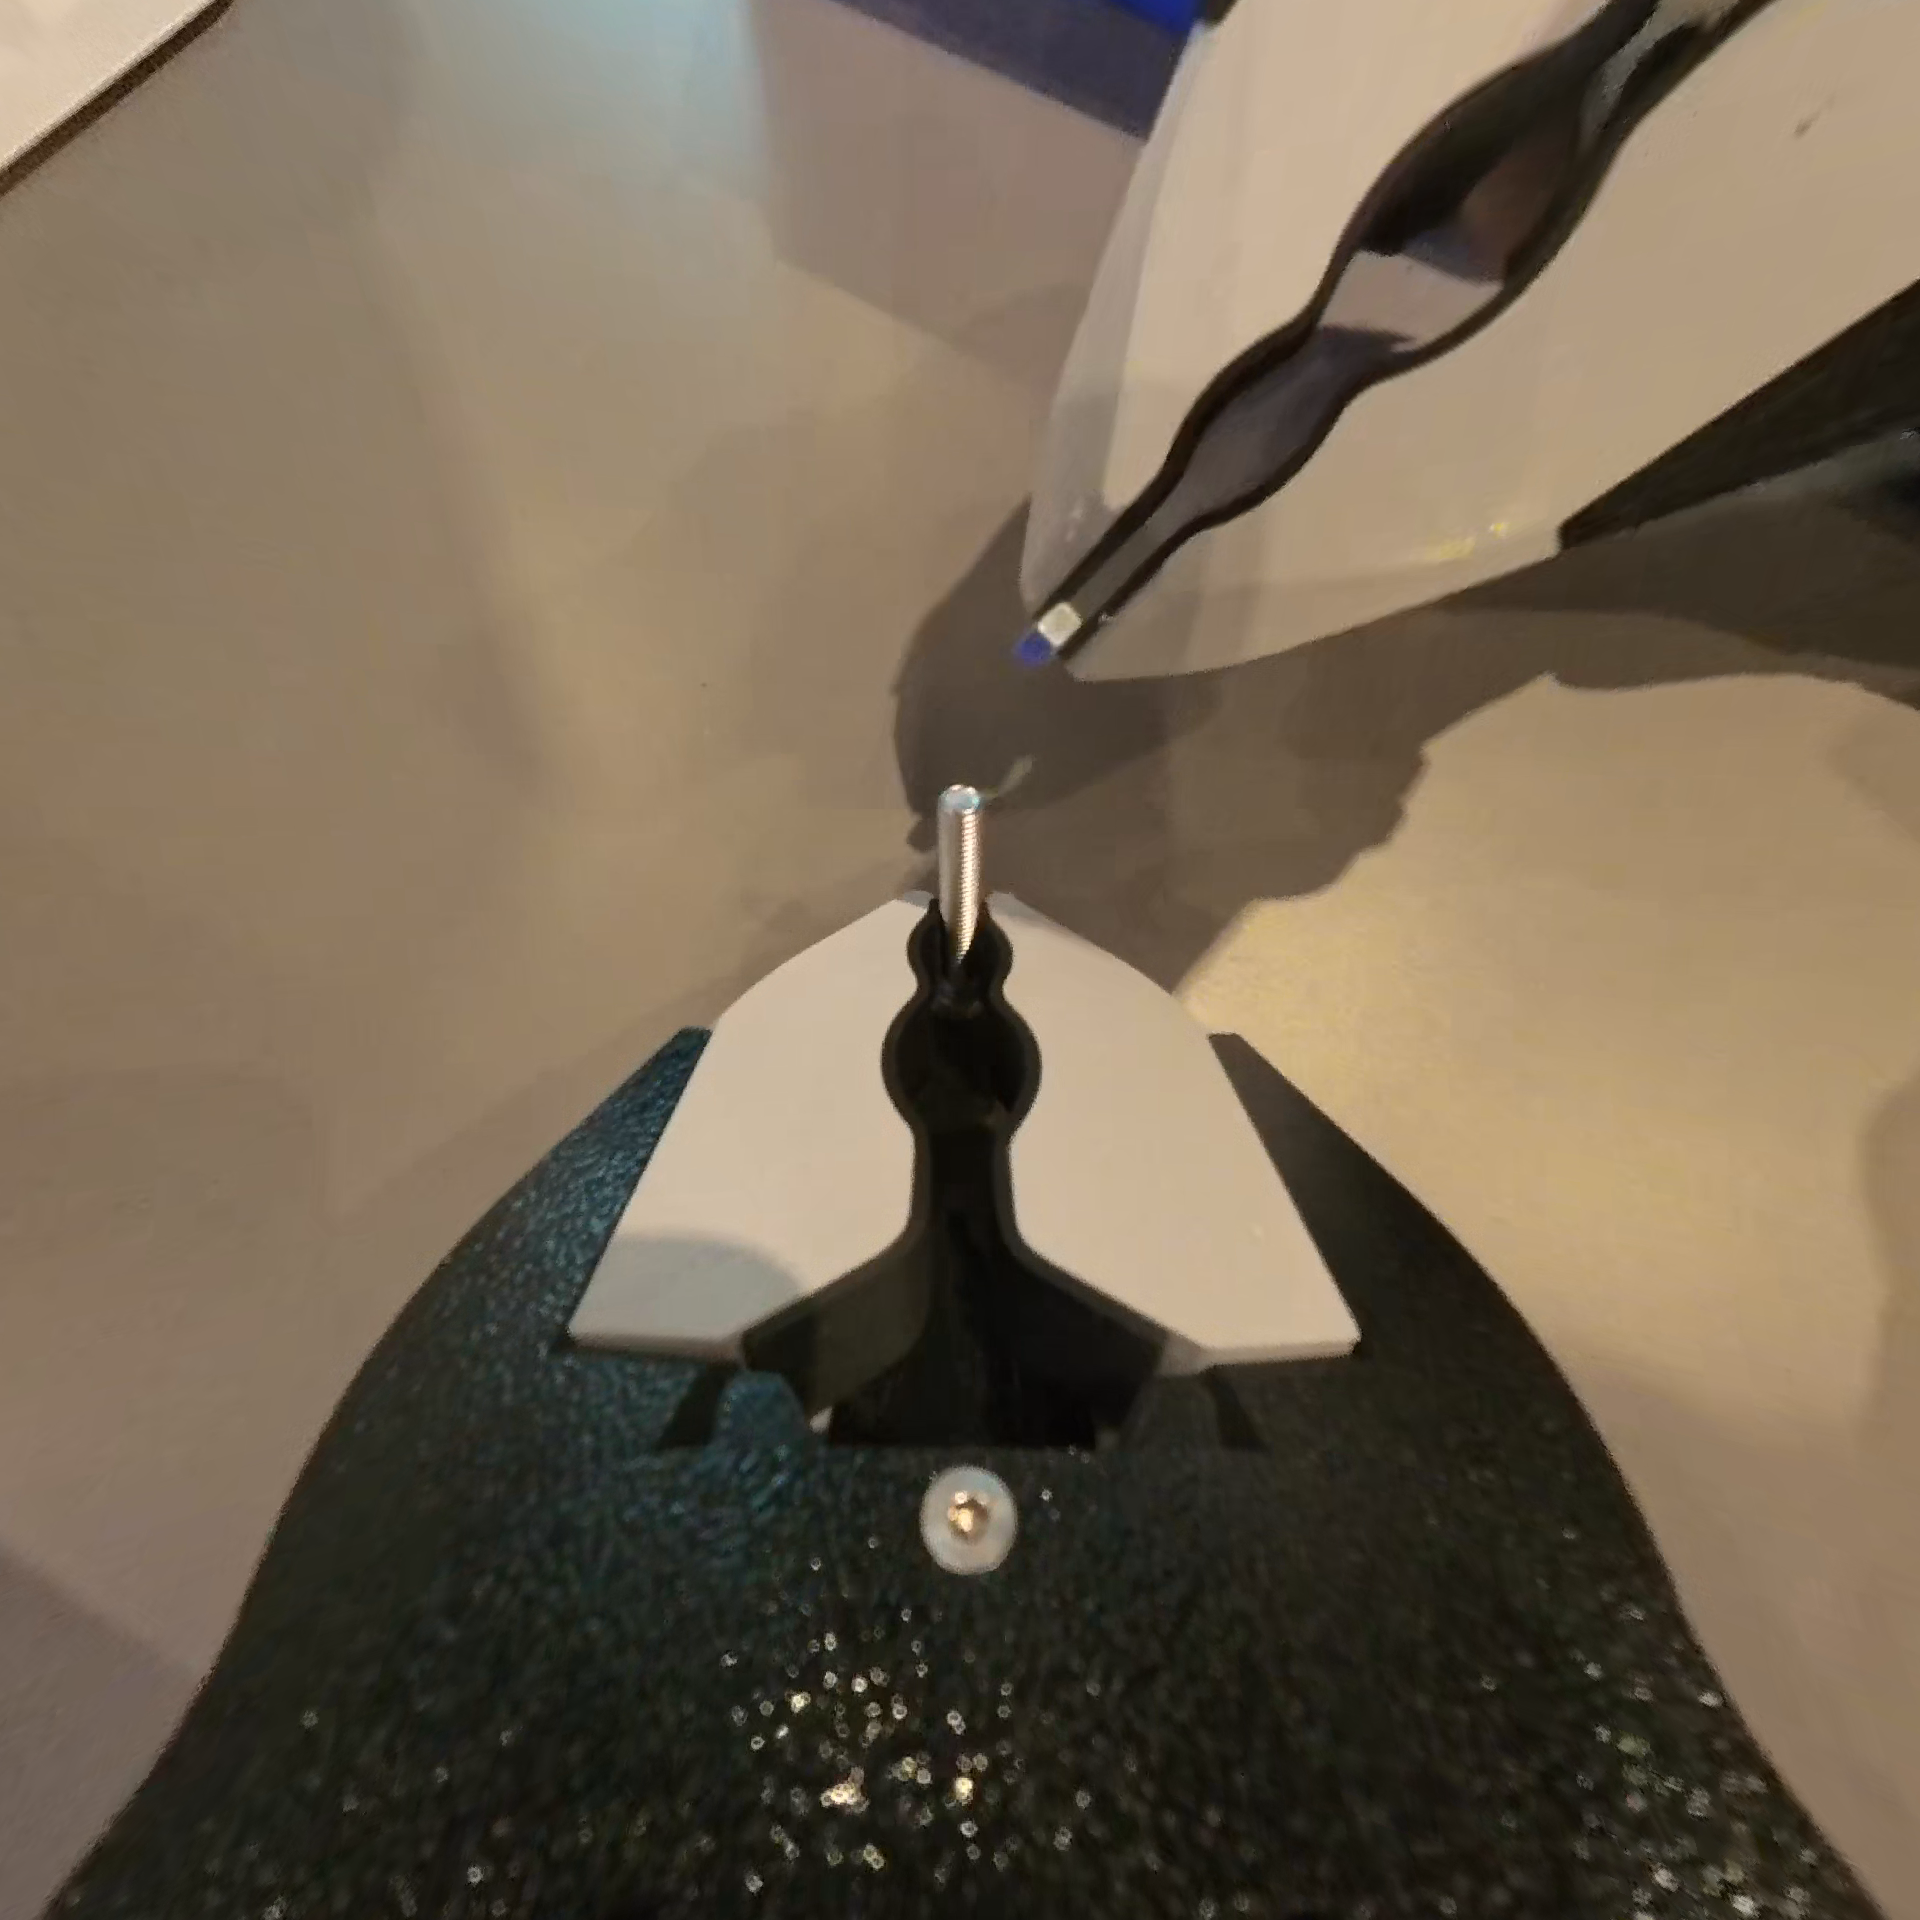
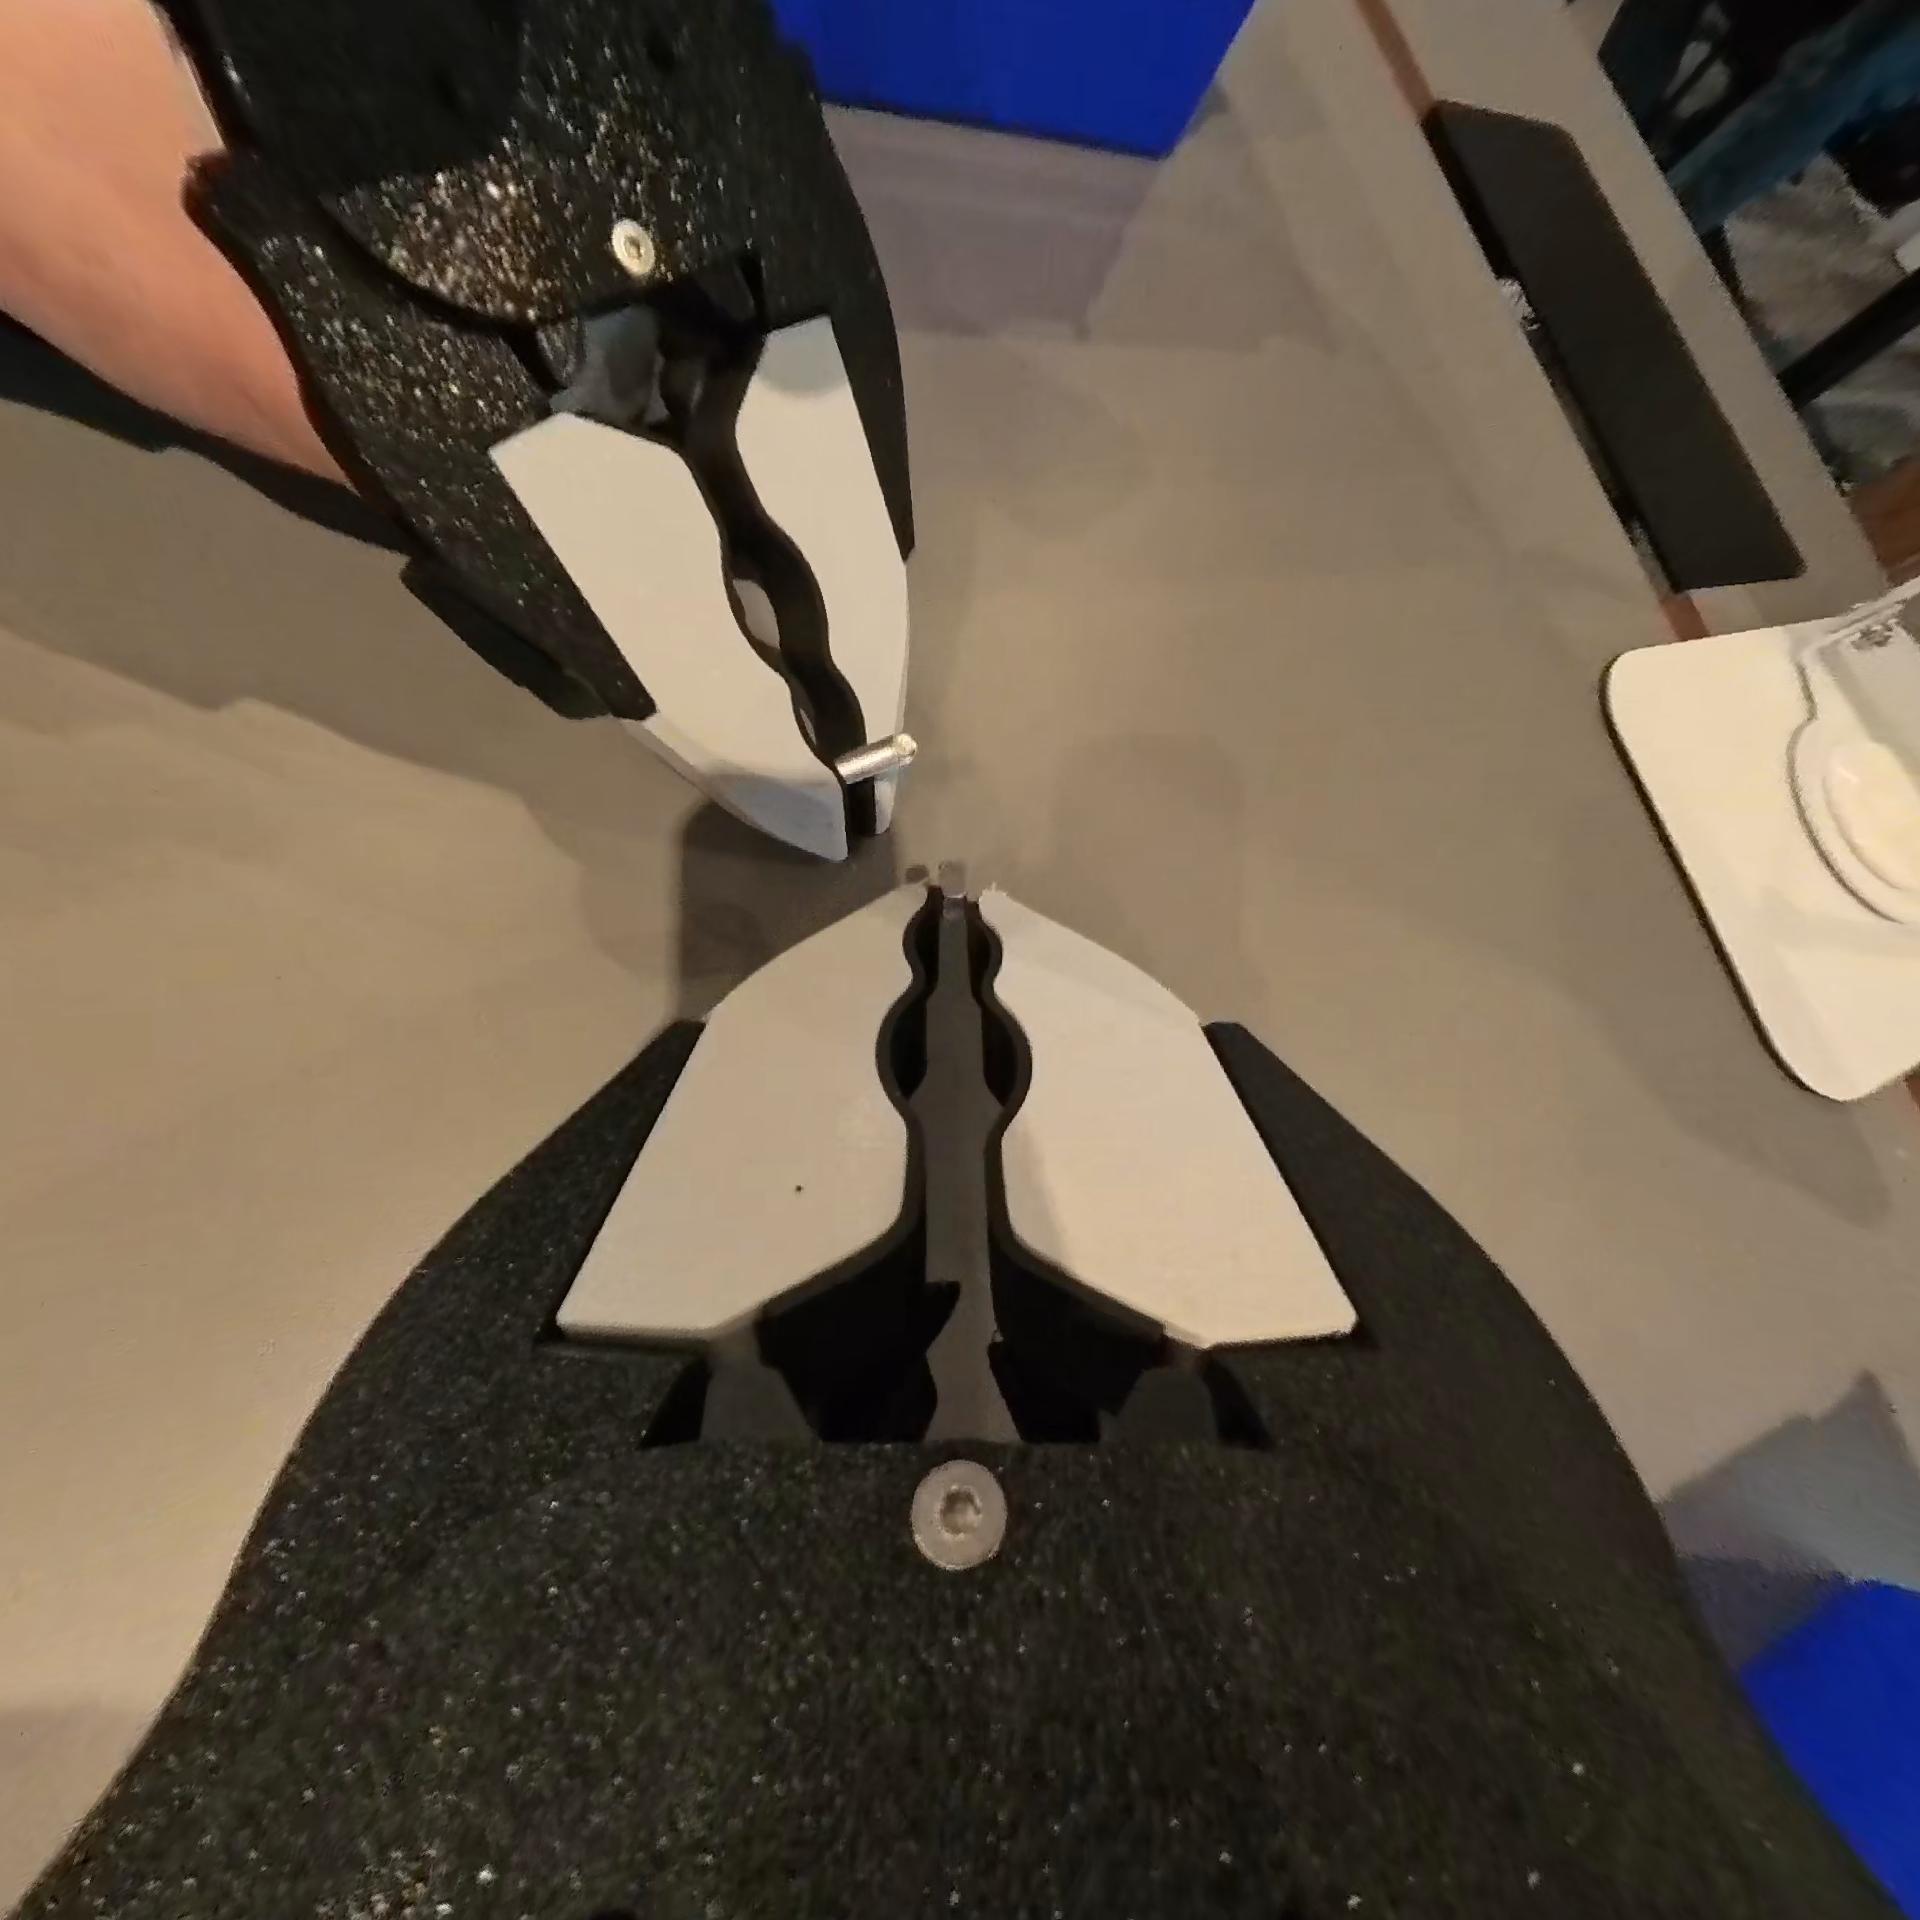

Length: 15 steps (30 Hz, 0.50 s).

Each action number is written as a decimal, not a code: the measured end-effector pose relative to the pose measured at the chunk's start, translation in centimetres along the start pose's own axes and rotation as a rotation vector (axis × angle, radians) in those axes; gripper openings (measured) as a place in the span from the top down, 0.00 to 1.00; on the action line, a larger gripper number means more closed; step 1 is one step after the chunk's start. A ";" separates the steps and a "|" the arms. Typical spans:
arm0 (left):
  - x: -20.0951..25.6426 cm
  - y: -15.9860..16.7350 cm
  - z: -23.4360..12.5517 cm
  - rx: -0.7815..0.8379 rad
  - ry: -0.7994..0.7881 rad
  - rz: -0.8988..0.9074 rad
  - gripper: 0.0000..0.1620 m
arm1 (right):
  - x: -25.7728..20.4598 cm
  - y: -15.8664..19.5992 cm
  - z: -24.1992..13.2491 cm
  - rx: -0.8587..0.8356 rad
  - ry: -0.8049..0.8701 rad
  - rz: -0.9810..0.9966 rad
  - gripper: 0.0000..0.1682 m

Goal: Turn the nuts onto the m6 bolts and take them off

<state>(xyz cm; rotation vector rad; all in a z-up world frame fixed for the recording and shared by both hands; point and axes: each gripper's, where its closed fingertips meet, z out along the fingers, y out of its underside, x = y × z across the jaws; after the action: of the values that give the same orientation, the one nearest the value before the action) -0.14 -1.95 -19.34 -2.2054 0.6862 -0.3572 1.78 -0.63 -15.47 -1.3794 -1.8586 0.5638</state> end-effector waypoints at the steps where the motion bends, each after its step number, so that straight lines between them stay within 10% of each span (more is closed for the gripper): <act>1: 0.0 0.0 0.0 0.000 0.002 -0.003 0.97 | -0.1 0.0 0.1 0.001 -0.008 0.002 0.97; 15: 0.3 0.7 -0.8 0.000 0.028 -0.006 0.96 | -1.4 -0.7 0.7 0.051 -0.051 -0.037 0.97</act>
<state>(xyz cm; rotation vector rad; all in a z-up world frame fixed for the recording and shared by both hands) -0.46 -2.96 -19.32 -2.2061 0.6946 -0.3917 0.99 -2.07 -15.86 -1.3065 -1.8932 0.6282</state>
